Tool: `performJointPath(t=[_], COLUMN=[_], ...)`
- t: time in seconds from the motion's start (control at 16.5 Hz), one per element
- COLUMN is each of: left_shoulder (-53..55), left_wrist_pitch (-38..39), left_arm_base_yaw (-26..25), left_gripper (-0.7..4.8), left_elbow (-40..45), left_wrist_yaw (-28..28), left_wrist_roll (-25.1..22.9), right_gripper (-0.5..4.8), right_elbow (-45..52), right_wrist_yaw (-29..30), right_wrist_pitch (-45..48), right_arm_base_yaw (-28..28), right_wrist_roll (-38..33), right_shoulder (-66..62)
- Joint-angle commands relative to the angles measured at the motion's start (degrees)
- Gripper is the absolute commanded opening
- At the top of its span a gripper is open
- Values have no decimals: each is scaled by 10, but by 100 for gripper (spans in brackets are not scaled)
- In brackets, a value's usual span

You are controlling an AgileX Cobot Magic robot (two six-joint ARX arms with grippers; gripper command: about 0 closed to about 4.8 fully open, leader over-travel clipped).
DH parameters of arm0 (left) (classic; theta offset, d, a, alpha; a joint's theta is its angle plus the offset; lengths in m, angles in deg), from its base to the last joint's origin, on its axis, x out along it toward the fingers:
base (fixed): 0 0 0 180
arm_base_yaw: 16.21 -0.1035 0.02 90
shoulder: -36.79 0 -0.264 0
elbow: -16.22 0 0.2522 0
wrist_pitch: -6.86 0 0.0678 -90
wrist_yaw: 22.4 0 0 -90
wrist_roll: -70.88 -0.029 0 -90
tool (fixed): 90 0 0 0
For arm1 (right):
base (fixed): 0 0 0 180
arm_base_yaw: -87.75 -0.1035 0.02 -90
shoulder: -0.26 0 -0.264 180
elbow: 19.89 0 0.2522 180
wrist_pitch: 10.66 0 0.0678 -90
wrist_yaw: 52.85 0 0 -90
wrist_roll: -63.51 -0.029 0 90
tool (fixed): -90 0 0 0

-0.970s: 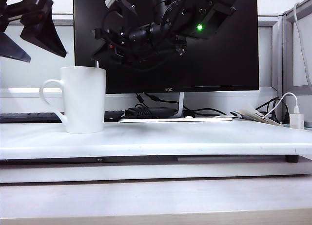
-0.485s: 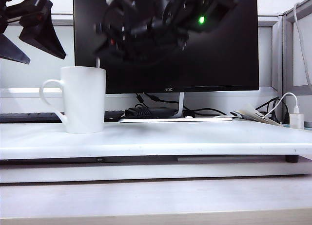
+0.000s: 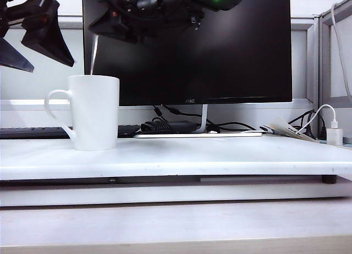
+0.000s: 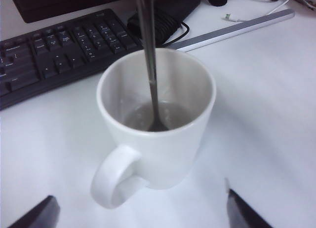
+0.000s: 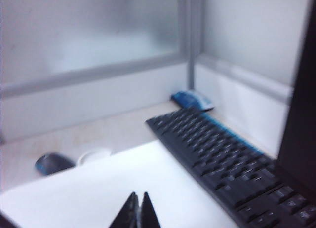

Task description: Pick up a spoon and stir the liquid in the cup.

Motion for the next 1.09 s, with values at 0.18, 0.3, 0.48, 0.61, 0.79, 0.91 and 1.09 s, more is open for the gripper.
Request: performJointPath(t=[0.18,0.3,0.48,0.61,0.79,0.91,1.09], left_shoulder=[-4,-4,-4,-4,-4,-4,-4], left_wrist_pitch=[-1,3,3,3,0,-2,-2], left_arm_base_yaw=[0,0,0,0,0,0,0], left_gripper=[479,479,479,479,479,479,479], left_elbow=[-2,-2,-2,-2,-2,-2,-2], left_wrist_yaw=[-2,-2,-2,-3,-28,-28,-28], left_wrist_roll=[0,0,-2,-3,-3,-17,-17], right_gripper=[-6,-6,-6,-6,-6,-6,-6], right_elbow=[-5,-6,-8,-8,-8,-8,-8], right_wrist_yaw=[-18,-27,-27,-21,27,26,-35], right_wrist_pitch=[3,12,36,39,20,-26,-48], right_arm_base_yaw=[0,0,0,-2,-4,-4,-1], right_wrist_roll=[38,51,51,51,48,49,66], right_shoulder=[-10,-22,-46,-48,-47,-43,-43])
